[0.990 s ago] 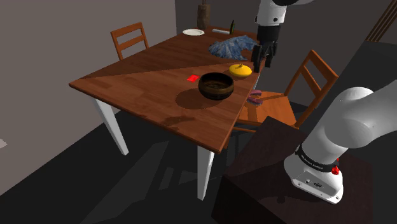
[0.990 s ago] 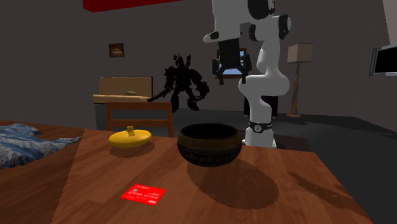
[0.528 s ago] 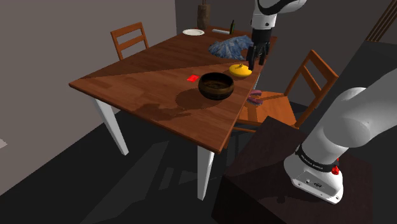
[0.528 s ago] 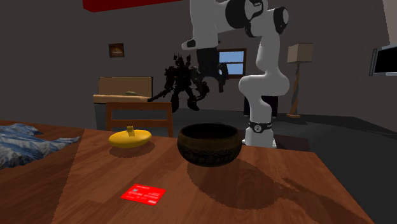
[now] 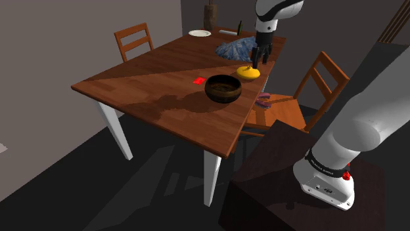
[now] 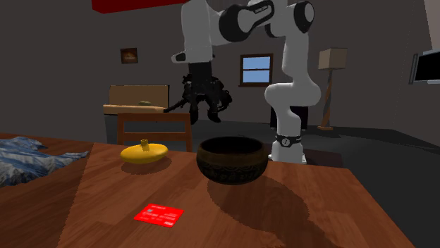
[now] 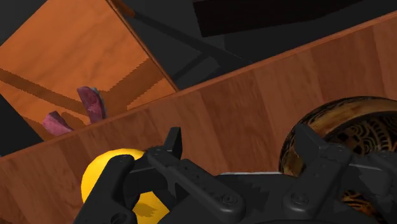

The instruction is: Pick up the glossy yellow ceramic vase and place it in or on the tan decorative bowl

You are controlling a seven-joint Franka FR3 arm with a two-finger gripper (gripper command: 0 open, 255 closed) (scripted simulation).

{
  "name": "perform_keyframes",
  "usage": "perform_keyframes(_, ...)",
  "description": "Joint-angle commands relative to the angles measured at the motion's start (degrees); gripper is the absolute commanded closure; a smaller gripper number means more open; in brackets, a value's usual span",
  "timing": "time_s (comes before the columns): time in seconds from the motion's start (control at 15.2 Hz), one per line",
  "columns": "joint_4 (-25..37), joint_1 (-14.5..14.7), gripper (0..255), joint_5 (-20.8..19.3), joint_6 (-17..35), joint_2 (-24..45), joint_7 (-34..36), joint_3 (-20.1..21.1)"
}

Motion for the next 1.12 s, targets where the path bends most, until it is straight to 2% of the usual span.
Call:
perform_keyframes(0.0, 3.2, -0.4, 0, 0.8, 1.4, 4.1, -2.0, -1.0)
perform_keyframes(0.46, 15.9, -3.4, 0, 5.2, 4.3, 18.2, -9.4, -3.3)
perform_keyframes(0.92, 32.0, -8.3, 0, 10.2, 3.8, 32.4, -15.1, -3.4)
perform_keyframes(1.06, 31.1, -8.4, 0, 10.4, 5.1, 32.9, -15.2, -3.3)
